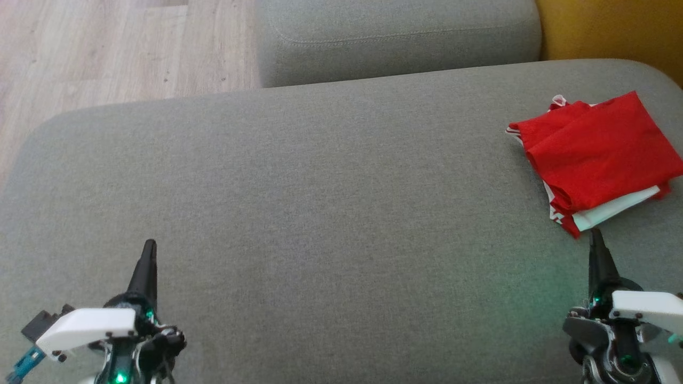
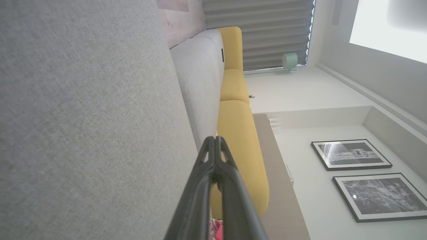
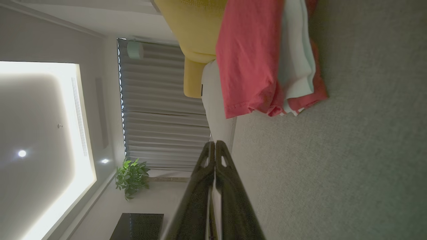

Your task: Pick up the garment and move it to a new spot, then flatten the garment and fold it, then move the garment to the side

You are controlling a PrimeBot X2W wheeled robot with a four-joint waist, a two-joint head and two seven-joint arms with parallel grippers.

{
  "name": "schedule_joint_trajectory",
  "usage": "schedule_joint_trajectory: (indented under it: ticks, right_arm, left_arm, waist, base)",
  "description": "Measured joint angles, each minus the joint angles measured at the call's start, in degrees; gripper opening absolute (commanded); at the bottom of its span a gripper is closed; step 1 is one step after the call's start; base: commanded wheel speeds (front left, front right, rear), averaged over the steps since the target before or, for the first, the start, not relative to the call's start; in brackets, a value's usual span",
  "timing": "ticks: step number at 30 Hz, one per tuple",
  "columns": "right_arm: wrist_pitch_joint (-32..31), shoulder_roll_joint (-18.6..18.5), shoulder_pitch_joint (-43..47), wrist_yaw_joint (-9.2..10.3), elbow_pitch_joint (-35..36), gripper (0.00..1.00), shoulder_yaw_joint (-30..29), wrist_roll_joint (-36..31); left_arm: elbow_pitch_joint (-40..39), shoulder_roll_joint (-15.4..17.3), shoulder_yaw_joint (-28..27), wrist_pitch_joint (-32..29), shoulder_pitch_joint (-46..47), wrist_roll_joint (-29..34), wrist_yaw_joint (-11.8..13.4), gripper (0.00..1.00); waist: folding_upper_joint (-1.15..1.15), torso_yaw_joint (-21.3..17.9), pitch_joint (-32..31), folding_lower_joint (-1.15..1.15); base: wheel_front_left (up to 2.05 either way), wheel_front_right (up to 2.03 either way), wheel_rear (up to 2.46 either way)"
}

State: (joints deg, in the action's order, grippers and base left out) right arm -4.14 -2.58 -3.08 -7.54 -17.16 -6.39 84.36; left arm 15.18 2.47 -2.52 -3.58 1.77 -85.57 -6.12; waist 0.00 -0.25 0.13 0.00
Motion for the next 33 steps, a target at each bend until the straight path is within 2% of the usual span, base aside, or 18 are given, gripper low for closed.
schedule_joint_trajectory:
  ticks: [13, 33]
  right_arm:
    - [-2.0, 0.0, 0.0, 0.0, 0.8, 0.0, -1.3, 7.4]
    - [-2.0, 0.0, 0.0, 0.0, 0.9, 0.0, -1.3, 7.4]
  left_arm:
    - [0.4, 0.0, -1.3, -2.0, 1.2, -6.7, -0.9, 0.0]
    - [0.5, 0.0, -1.6, -2.2, 1.2, -6.9, -0.9, 0.0]
  waist:
    - [0.0, 0.3, 0.0, 0.0]
    - [0.0, 0.3, 0.0, 0.0]
  base:
    - [0.0, 0.0, 0.0]
    - [0.0, 0.0, 0.0]
